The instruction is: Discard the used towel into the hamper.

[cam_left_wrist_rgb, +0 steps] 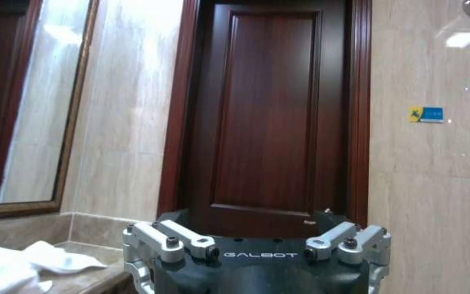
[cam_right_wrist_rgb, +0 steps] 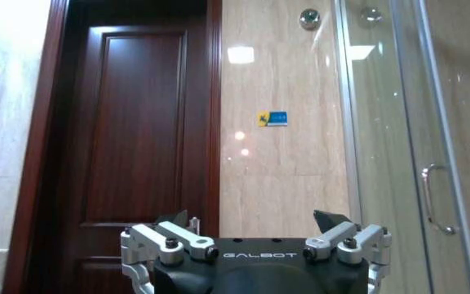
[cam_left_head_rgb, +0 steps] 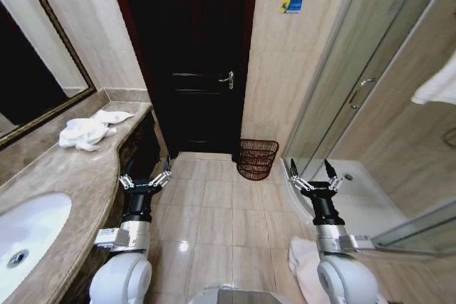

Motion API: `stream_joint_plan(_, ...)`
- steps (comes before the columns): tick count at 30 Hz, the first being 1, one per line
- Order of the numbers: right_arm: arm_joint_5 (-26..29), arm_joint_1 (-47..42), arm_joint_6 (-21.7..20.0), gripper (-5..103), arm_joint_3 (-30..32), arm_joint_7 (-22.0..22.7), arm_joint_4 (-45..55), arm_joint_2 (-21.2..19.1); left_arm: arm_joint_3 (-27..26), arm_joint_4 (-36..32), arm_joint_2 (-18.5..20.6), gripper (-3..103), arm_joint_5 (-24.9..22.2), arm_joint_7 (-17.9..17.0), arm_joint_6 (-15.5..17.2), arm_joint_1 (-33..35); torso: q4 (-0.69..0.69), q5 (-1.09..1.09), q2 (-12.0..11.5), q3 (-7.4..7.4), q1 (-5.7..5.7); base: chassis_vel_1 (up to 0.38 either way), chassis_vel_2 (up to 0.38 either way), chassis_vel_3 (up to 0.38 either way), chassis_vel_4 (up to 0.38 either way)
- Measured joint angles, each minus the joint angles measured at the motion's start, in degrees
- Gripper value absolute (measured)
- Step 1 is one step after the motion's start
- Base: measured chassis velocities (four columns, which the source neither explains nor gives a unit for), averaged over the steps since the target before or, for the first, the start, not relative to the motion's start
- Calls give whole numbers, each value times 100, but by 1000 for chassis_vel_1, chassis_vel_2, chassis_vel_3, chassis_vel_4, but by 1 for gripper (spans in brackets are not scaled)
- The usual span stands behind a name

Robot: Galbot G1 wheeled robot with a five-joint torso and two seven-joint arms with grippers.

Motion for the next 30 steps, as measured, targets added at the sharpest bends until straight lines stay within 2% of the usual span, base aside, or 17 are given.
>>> stream_joint_plan(6, 12, 12, 7, 100, -1, -1, 8, -6, -7, 0, 16, 99, -31, -13, -5, -8, 1, 3, 0, 0, 1, -222, 228, 219, -215)
stream_joint_plan(7, 13, 14, 18, 100, -8, -2, 8, -5, -13, 1, 19, 99, -39, -13, -16, -9, 0, -4, -1, 0, 1, -207, 218, 241, -202)
stream_joint_plan(10, 14, 19, 44, 100, -18, -14, -4, -4, -15, 6, 10, 99, -53, -5, -58, -8, 0, 1, 0, -1, -2, -208, 203, 234, -198)
stream_joint_plan(11, 15, 21, 59, 100, -21, -21, -15, -3, -14, 19, 6, 102, -56, 7, -83, -10, 0, -3, 0, -1, -1, -206, 213, 221, -206)
stream_joint_plan(13, 17, 28, 82, 100, -23, -33, -36, 0, -14, 37, -1, 94, -57, 25, -113, -14, 0, 0, -1, 0, 0, -198, 176, 175, -195)
stream_joint_plan(15, 21, 41, 105, 100, -26, -25, -53, -2, -17, 46, -2, 93, -68, 37, -137, -21, 0, 0, 0, -1, -3, -189, 190, 176, -192)
stream_joint_plan(16, 37, 55, 138, 100, -27, -21, -68, -6, -25, 52, -1, 93, -86, 57, -155, -23, 0, -6, 0, -1, -2, -179, 182, 189, -200)
stream_joint_plan(19, 54, 97, 215, 100, -28, -15, -110, -19, -35, 55, -1, 93, -115, 76, -179, -24, 1, 2, -1, 0, 1, -170, 167, 158, -174)
stream_joint_plan(21, 56, 102, 222, 100, -28, -10, -118, -24, -37, 58, -3, 93, -119, 77, -180, -25, 1, -1, -2, 1, 4, -153, 129, 105, -142)
stream_joint_plan(24, 55, 115, 230, 100, -30, 10, -137, -26, -42, 64, -11, 90, -132, 71, -182, -28, -1, 2, -2, 1, 4, -89, 78, 30, -17)
stream_joint_plan(30, 51, 128, 264, 100, -26, 23, -184, -34, -69, 66, -9, 93, -170, 45, -182, -27, 0, -1, 1, -2, -6, 58, 11, -10, 33)
